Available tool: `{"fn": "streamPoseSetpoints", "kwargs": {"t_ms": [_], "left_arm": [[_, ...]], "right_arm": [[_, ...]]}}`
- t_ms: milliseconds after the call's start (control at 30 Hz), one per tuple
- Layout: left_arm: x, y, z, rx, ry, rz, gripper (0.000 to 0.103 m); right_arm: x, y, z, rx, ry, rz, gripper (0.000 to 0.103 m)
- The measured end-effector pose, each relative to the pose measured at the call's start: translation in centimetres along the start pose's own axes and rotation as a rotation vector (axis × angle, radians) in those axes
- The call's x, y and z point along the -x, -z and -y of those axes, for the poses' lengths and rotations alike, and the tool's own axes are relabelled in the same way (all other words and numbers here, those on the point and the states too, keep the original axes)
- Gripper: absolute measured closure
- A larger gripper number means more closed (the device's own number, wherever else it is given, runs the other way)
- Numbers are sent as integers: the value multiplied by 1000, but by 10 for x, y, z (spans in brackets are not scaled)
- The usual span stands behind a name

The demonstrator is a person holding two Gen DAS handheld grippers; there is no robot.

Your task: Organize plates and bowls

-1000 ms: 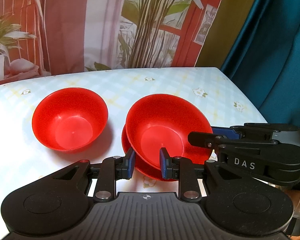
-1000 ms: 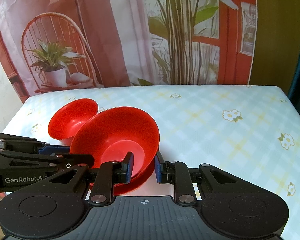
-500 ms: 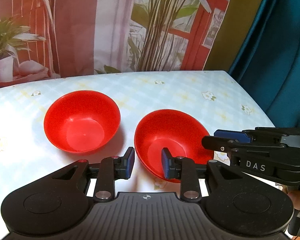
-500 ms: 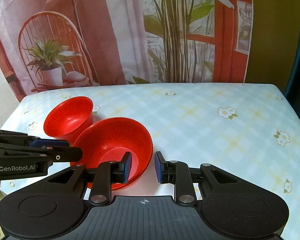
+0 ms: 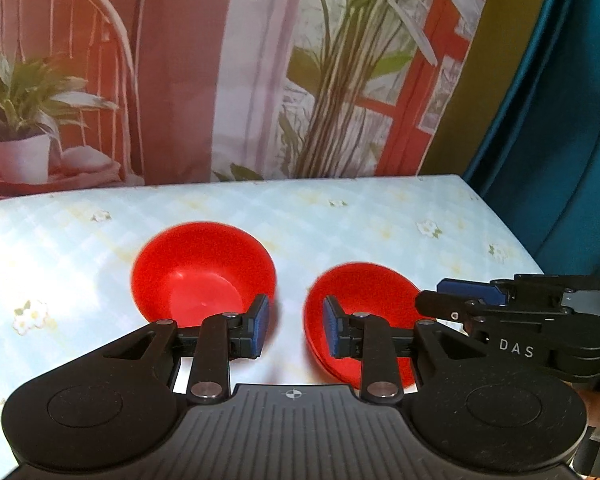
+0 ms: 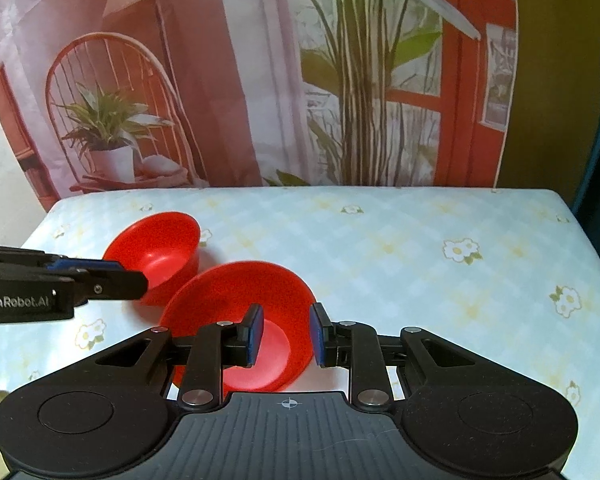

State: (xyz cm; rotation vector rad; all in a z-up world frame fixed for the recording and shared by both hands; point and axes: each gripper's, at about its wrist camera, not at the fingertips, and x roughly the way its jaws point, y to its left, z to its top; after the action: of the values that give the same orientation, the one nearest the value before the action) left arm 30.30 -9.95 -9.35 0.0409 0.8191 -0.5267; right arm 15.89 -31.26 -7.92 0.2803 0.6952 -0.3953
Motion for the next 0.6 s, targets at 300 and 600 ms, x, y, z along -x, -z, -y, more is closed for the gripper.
{"fn": "streamPoseSetpoints", "kwargs": {"t_ms": [300, 600], "left_arm": [[9, -8, -23, 25, -33, 30, 72], [4, -15, -42, 52, -57, 37, 72]], "right_arm": [[-3, -17, -9, 19, -7, 16, 80], [-13, -35, -23, 43, -10, 22, 80]]}}
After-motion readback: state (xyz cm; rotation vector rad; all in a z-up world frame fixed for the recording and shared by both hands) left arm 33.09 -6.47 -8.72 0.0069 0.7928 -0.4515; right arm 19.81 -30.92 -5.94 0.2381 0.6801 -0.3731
